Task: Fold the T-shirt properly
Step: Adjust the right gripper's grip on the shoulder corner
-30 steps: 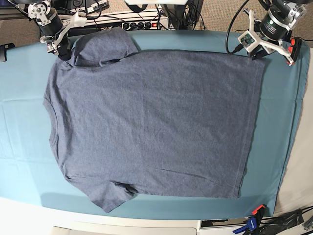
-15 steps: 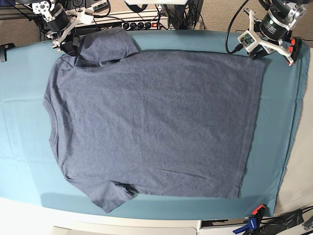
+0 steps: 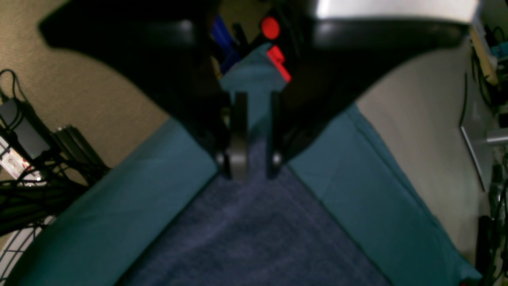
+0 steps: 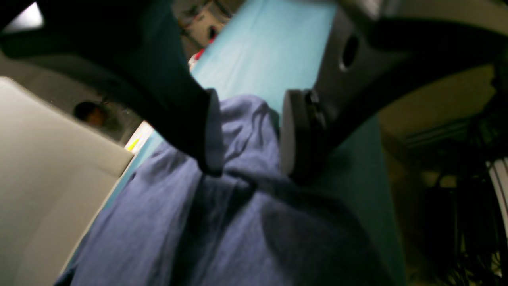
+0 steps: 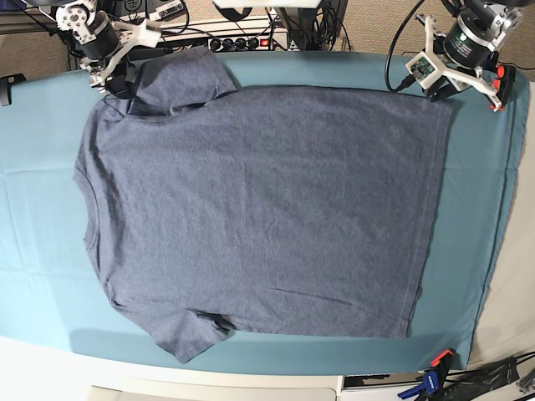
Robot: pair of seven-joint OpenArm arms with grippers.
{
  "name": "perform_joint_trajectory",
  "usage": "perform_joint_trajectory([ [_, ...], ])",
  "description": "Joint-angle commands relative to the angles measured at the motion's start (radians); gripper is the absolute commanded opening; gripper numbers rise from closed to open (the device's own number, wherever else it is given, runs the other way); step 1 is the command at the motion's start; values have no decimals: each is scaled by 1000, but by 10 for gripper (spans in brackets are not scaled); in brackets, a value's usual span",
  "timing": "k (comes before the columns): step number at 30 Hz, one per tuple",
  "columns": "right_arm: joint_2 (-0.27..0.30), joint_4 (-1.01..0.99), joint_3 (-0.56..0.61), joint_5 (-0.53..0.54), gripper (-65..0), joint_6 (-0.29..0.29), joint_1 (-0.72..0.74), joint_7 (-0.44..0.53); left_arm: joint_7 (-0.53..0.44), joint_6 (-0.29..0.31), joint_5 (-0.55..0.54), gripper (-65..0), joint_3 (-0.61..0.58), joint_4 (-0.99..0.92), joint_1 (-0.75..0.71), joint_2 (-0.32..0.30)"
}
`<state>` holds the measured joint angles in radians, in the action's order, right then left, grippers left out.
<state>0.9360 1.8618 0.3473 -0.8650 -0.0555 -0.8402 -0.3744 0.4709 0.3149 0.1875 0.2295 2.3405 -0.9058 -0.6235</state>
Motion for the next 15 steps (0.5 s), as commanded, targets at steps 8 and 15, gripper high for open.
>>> perform_joint_trajectory([
  [8,9,-23,-63,95,-378,-61,-18,-134,-15,-10,3,-552,4,16,-8,-8],
  [15,8,-23,-68,95,-378,-64,-18,-128,-15,-11,3,-552,4,16,-8,-8],
])
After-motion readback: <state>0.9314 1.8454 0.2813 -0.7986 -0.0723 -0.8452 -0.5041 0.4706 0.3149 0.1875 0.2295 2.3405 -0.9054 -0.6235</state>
